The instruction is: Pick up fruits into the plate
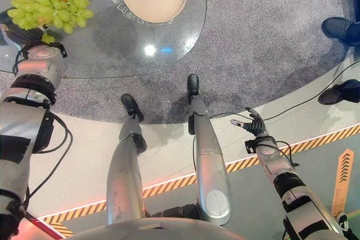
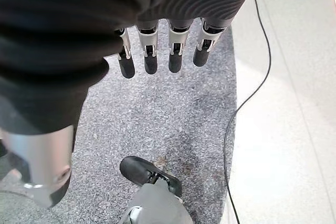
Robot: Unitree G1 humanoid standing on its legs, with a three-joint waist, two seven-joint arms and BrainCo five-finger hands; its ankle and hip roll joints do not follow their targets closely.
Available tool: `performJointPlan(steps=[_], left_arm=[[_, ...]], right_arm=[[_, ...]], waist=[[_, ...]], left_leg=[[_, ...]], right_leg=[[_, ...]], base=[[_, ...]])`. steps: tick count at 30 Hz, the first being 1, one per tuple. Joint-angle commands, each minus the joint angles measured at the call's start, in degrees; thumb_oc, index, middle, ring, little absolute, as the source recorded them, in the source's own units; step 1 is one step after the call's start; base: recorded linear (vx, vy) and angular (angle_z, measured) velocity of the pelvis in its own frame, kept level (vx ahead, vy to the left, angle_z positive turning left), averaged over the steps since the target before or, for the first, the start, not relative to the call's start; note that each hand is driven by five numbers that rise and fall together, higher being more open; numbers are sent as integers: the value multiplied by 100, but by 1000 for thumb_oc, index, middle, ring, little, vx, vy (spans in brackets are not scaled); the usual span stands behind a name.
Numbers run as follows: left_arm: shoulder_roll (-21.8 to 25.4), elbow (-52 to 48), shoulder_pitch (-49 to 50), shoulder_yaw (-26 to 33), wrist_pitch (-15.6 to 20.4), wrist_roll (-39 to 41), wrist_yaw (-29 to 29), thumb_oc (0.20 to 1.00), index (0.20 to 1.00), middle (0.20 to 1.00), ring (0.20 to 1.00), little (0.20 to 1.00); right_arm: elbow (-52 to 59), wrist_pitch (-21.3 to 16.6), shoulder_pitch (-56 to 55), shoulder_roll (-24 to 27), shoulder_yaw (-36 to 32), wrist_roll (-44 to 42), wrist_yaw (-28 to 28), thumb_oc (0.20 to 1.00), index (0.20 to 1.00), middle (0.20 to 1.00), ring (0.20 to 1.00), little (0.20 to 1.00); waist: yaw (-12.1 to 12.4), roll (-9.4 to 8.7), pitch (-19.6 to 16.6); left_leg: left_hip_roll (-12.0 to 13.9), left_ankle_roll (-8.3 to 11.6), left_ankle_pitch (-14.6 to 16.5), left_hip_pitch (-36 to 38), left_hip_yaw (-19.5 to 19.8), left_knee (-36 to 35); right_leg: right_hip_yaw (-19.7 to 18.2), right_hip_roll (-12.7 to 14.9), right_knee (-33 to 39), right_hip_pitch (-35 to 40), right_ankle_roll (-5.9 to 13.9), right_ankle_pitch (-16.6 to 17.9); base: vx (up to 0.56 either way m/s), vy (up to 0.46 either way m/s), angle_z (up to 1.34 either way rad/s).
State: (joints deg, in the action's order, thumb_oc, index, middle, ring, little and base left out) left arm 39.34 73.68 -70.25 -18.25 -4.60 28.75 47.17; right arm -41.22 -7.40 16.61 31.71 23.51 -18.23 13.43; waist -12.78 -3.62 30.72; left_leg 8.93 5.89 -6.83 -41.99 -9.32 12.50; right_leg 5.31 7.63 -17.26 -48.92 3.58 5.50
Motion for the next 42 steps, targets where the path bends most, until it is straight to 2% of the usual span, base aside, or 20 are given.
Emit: performJointPlan(steps=[1, 5, 7, 8, 9, 10, 14, 16, 24, 31, 35, 36, 37, 38, 40, 41, 42], left_arm=[[549, 199, -28, 61, -417, -1059, 468, 1000, 1000, 1000, 1000, 1000], [765, 293, -119, -365, -1160, -2270, 455, 1000, 1000, 1000, 1000, 1000], [859, 319, -164, -546, -1390, -2716, 340, 1000, 1000, 1000, 1000, 1000], [951, 334, -226, -760, -1690, -3239, 238, 1000, 1000, 1000, 1000, 1000], [966, 333, -241, -801, -1741, -3373, 227, 1000, 1000, 1000, 1000, 1000], [1058, 319, -303, -1063, -2012, -3712, 14, 1000, 1000, 1000, 1000, 1000], [1169, 257, -303, -1424, -2351, -4294, -449, 1000, 1000, 1000, 1000, 1000], [1171, 213, -271, -1521, -2399, -4592, -622, 1000, 1000, 1000, 1000, 1000], [1201, 166, -269, -1662, -2222, -4987, -862, 1000, 1000, 1000, 1000, 1000], [1113, 68, -398, -1825, -1870, -4899, -1041, 1000, 1000, 1000, 1000, 1000], [1001, 27, -446, -1974, -1578, -5226, -1275, 1000, 1000, 1000, 1000, 1000], [981, 21, -430, -1979, -1484, -5294, -1311, 1000, 1000, 1000, 1000, 1000], [950, 67, -448, -2033, -1239, -5513, -1442, 1000, 1000, 1000, 1000, 1000], [942, 74, -456, -2072, -1206, -5568, -1484, 1000, 1000, 1000, 1000, 1000], [873, 98, -505, -2264, -816, -5655, -1627, 1000, 1000, 1000, 1000, 1000], [843, 84, -544, -2383, -735, -5768, -1779, 1000, 1000, 1000, 1000, 1000], [814, 75, -573, -2514, -491, -5718, -1982, 1000, 1000, 1000, 1000, 1000]], right_arm=[[236, -127, -369, -23, 116, -234, 158, 1000, 1000, 1000, 1000, 1000], [344, -206, -396, 48, 53, -339, 216, 1000, 1000, 1000, 1000, 1000], [369, -251, -426, 82, 16, -371, 214, 1000, 1000, 1000, 1000, 1000], [403, -298, -446, 135, -34, -393, 201, 1000, 1000, 1000, 1000, 1000], [413, -305, -452, 142, -47, -383, 202, 1000, 1000, 1000, 1000, 1000], [451, -338, -475, 190, -93, -376, 180, 1000, 1000, 1000, 1000, 1000], [487, -449, -515, 254, -174, -383, 156, 1000, 1000, 1000, 1000, 1000], [530, -512, -501, 260, -189, -375, 190, 1000, 1000, 1000, 1000, 1000], [610, -549, -454, 300, -298, -452, 246, 1000, 1000, 1000, 1000, 1000], [761, -466, -425, 319, -331, -419, 257, 1000, 1000, 1000, 1000, 1000], [804, -437, -370, 297, -296, -393, 239, 1000, 1000, 1000, 1000, 1000], [824, -424, -370, 297, -295, -397, 246, 1000, 1000, 1000, 1000, 1000], [788, -441, -338, 290, -279, -395, 244, 1000, 1000, 1000, 1000, 1000], [779, -443, -330, 290, -276, -392, 239, 1000, 1000, 1000, 1000, 1000], [791, -392, -273, 300, -248, -360, 221, 1000, 1000, 1000, 1000, 1000], [789, -375, -258, 310, -239, -358, 205, 1000, 1000, 1000, 1000, 1000], [789, -354, -239, 325, -232, -355, 191, 1000, 1000, 1000, 1000, 1000]], waist=[[47, -292, -93], [54, -325, -93], [53, -329, -93], [40, -325, -93], [40, -324, -93], [29, -308, -93], [31, -246, -93], [34, -221, -93], [15, -168, -93], [-26, -142, -93], [-47, -156, -93], [-53, -161, -93], [-69, -166, -93], [-74, -169, -93], [-108, -182, -93], [-122, -183, -93], [-140, -178, -93]], left_leg=[[-399, -86, 891, -403, 79, 924], [-383, -89, 854, -413, 86, 874], [-379, -91, 839, -421, 83, 862], [-383, -96, 820, -433, 73, 838], [-387, -98, 818, -430, 68, 828], [-400, -106, 807, -429, 52, 819], [-436, -112, 796, -414, 43, 797], [-452, -117, 792, -405, 33, 766], [-452, -107, 771, -386, -12, 731], [-463, -107, 786, -386, -37, 750], [-448, -110, 786, -345, -76, 726], [-447, -108, 784, -339, -78, 724], [-435, -105, 783, -328, -92, 721], [-431, -104, 782, -328, -98, 723], [-418, -96, 779, -327, -132, 723], [-410, -100, 785, -328, -150, 733], [-410, -103, 790, -330, -165, 751]], right_leg=[[-68, -489, -402, 147, -132, -904], [-52, -497, -342, 149, -130, -843], [-57, -500, -325, 144, -128, -820], [-62, -510, -307, 123, -129, -794], [-63, -512, -297, 124, -129, -789], [-67, -511, -280, 119, -128, -764], [-75, -496, -271, 114, -115, -736], [-74, -490, -247, 118, -109, -732], [-78, -474, -238, 112, -98, -719], [-95, -469, -243, 106, -91, -722], [-82, -465, -229, 132, -81, -713], [-85, -466, -224, 140, -80, -711], [-92, -467, -223, 143, -72, -703], [-91, -468, -222, 141, -73, -701], [-93, -467, -199, 140, -69, -683], [-95, -465, -206, 134, -68, -682], [-107, -469, -218, 123, -66, -673]], base=[[0, 0, 0], [0, 0, 0], [0, 0, 0], [0, 0, 0], [-29, 50, -1], [-23, 49, -3], [-14, 34, -3], [-7, 8, -2], [-3, 9, -1], [0, 0, 0], [0, 0, 0], [0, 0, 0], [0, 0, 0], [0, 0, 0], [0, 0, 0], [0, 0, 0], [0, 0, 0]])
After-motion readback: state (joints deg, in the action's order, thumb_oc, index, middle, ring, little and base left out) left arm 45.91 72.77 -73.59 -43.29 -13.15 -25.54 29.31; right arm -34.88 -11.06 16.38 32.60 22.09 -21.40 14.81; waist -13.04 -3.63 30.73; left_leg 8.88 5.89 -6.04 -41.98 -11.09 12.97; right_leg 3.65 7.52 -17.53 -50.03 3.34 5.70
